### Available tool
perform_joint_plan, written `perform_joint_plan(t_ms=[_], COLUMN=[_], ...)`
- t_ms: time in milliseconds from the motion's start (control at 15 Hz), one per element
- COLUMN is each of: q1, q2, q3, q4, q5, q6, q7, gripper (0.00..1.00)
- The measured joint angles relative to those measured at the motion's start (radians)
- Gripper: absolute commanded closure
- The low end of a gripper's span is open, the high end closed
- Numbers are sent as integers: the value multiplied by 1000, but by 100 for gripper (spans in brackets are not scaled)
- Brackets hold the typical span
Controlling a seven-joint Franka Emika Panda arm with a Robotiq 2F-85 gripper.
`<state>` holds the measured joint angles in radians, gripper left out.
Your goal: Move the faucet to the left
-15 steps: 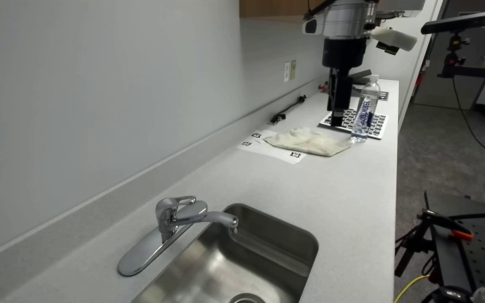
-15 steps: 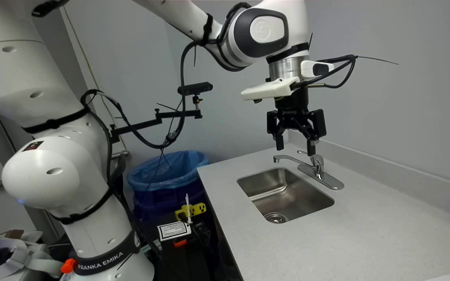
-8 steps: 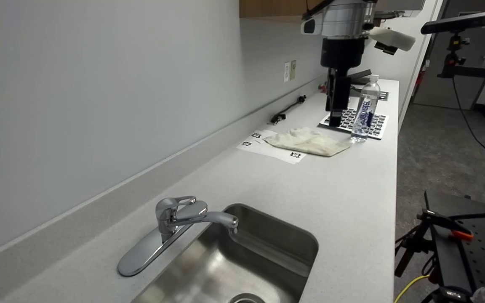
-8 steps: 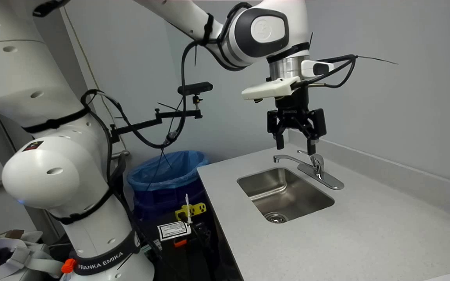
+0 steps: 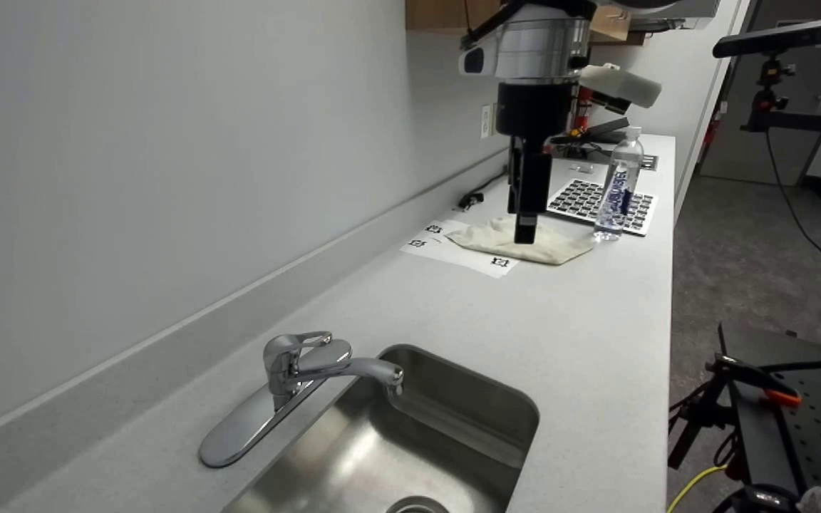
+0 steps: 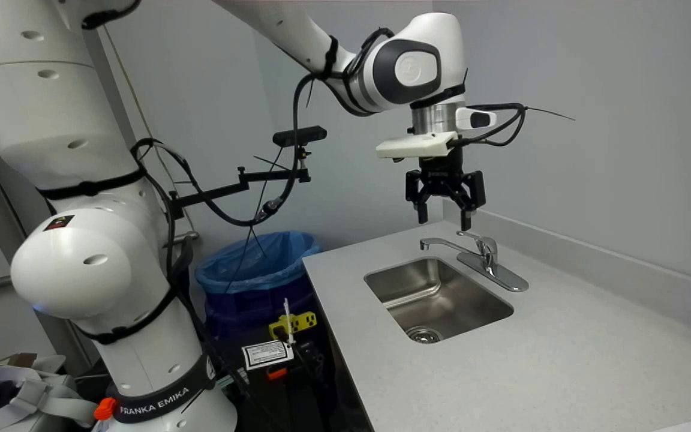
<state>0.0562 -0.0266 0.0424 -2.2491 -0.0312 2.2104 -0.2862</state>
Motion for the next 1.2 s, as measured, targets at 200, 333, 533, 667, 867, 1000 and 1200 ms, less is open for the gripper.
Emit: perform_joint_plan(t_ms=[200, 333, 533, 667, 867, 1000, 1200], q1=[3, 2, 3, 3, 5, 5, 8], q2=[71, 119, 191, 239, 304, 341, 372], q3=[7, 8, 21, 39, 64, 80, 96], q4=[33, 58, 97, 125, 171, 201, 229], q5=[6, 22, 24, 24, 22, 22, 22], q6=[60, 100, 139, 149, 150, 150, 150], q7=[-12, -39, -64, -66, -66, -66, -66], gripper=[0, 0, 0, 0, 0, 0, 0])
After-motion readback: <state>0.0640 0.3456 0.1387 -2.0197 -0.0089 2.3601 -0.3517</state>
